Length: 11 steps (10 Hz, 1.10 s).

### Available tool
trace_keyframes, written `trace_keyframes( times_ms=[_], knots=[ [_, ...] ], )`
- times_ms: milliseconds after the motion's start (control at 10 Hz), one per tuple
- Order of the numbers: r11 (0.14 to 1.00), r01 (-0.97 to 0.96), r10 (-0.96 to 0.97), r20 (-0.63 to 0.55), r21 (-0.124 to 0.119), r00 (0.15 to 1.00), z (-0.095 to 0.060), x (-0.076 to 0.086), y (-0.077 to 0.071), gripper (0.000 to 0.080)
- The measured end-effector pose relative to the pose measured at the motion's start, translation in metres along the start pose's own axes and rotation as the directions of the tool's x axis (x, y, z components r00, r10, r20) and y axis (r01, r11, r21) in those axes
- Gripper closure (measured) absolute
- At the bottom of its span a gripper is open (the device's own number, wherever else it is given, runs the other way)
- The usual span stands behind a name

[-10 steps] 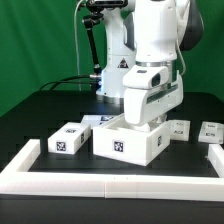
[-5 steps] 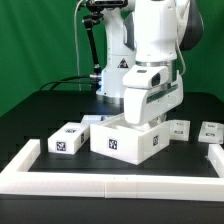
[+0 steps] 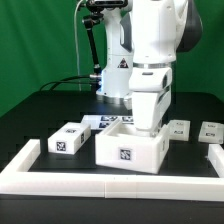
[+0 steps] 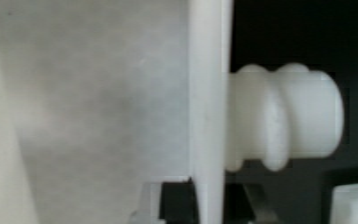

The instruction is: Assemble cabinet

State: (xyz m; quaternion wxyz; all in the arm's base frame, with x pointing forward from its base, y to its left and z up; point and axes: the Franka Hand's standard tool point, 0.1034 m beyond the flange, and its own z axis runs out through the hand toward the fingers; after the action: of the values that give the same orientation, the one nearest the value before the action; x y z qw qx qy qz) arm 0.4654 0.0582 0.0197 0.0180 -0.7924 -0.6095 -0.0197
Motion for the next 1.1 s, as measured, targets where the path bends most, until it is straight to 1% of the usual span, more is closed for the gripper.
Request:
trace_keyframes(
  times_ms=[100, 400, 500, 600, 800, 900, 1100],
  knots=[
    [0.999, 0.041, -0.041, 0.006, 0.000, 0.999, 0.000, 0.004, 0.001, 0.0764],
    [1.000, 0.027, -0.027, 0.005, -0.002, 1.000, 0.000, 0.003, 0.002, 0.0764],
    [0.998, 0.056, -0.056, 0.008, -0.001, 0.998, 0.000, 0.003, 0.002, 0.0764],
    [0.991, 0.132, -0.132, 0.008, -0.004, 0.991, 0.000, 0.008, 0.010, 0.0764],
    [0.980, 0.197, -0.197, 0.000, -0.015, 0.980, 0.001, 0.027, 0.025, 0.0764],
    [0.977, 0.215, -0.215, -0.005, -0.020, 0.977, 0.001, 0.036, 0.026, 0.0764],
    [0.977, 0.210, -0.210, -0.005, -0.021, 0.978, 0.001, 0.035, 0.026, 0.0764]
  ],
)
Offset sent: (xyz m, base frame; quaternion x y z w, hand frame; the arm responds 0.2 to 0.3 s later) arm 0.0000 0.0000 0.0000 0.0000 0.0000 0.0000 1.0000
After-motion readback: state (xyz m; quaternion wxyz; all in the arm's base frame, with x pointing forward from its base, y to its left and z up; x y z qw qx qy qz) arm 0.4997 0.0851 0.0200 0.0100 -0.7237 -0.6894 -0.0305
